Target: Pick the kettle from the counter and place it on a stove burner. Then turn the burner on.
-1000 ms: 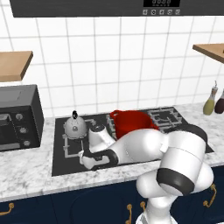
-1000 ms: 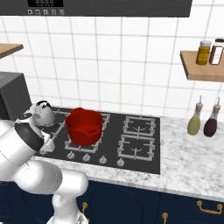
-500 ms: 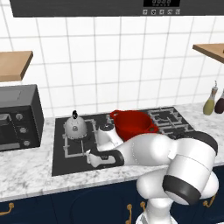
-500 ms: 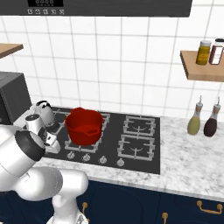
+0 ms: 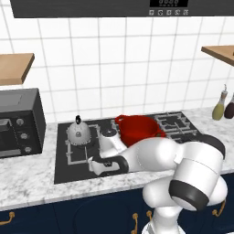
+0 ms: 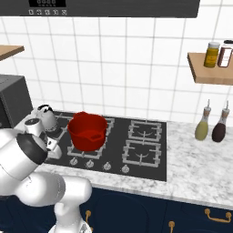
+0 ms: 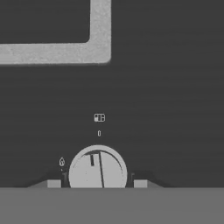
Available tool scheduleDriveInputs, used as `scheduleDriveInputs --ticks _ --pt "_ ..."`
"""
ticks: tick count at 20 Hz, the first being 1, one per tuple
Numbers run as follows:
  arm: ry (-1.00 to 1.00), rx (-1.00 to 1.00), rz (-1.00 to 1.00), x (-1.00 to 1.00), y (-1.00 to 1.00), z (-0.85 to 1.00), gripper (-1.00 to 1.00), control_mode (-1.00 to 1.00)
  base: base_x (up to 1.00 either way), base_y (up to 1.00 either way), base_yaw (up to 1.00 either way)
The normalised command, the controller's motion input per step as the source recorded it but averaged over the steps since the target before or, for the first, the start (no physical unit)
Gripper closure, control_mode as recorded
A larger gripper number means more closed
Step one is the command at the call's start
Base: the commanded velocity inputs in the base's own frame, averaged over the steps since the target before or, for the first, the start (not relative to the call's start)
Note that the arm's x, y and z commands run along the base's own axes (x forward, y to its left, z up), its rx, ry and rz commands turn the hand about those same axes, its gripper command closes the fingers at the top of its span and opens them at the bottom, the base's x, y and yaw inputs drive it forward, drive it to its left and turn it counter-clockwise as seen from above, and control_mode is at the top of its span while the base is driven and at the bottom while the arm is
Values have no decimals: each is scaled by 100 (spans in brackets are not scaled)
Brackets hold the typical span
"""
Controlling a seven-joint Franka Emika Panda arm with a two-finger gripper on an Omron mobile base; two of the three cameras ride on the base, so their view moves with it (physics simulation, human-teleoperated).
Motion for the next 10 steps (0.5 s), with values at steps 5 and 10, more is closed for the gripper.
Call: scheduleDriveInputs --ticks 5,10 --pt "0 0 15 0 0 -17 100 -100 0 0 0" --pt "0 -1 15 0 0 -23 100 -100 0 0 0"
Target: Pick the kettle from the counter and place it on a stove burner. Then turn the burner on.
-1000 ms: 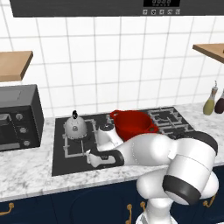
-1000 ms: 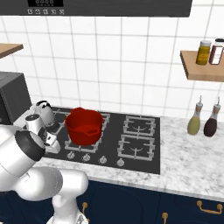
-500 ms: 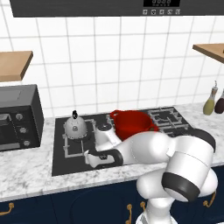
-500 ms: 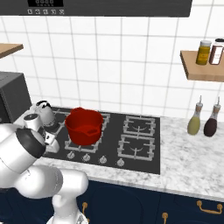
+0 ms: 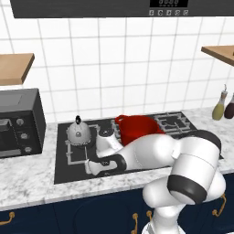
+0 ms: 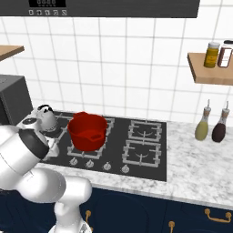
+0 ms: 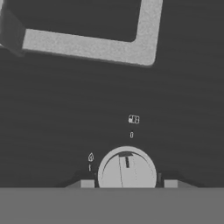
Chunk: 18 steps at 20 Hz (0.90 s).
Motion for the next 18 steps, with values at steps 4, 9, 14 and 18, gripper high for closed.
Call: scheduleDriveInputs --ticks 4,9,14,18 --pt "0 0 14 0 0 -23 100 -100 0 0 0" --pt "0 0 15 0 0 -22 100 -100 0 0 0" --pt "0 0 17 0 0 -22 100 -100 0 0 0" --pt "0 0 18 -1 0 -19 100 -100 0 0 0"
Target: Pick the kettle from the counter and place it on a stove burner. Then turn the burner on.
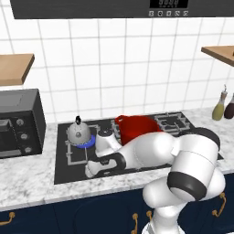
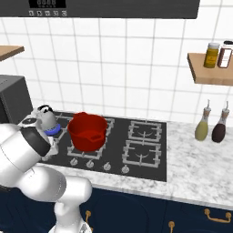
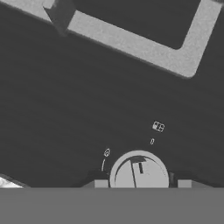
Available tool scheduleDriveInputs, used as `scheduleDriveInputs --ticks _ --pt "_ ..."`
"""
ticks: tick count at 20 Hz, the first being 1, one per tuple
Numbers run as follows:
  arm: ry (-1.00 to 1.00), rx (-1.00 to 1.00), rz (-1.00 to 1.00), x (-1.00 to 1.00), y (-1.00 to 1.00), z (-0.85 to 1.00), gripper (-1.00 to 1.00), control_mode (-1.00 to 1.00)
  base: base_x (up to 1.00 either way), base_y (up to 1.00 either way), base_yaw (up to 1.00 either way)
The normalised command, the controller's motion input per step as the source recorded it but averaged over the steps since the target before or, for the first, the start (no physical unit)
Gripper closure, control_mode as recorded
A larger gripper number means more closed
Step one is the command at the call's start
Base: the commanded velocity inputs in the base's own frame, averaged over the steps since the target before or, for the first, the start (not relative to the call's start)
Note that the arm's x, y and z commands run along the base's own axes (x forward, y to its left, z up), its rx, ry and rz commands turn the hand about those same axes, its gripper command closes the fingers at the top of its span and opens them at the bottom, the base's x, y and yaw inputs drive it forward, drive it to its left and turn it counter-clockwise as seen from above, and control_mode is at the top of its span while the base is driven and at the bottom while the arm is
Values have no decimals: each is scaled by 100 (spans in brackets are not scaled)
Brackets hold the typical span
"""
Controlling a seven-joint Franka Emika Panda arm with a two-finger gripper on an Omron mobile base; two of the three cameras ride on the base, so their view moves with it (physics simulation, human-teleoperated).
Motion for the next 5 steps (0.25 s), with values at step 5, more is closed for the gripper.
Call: scheduleDriveInputs --ticks 5 --pt "0 0 8 0 0 -1 100 -100 0 0 0"
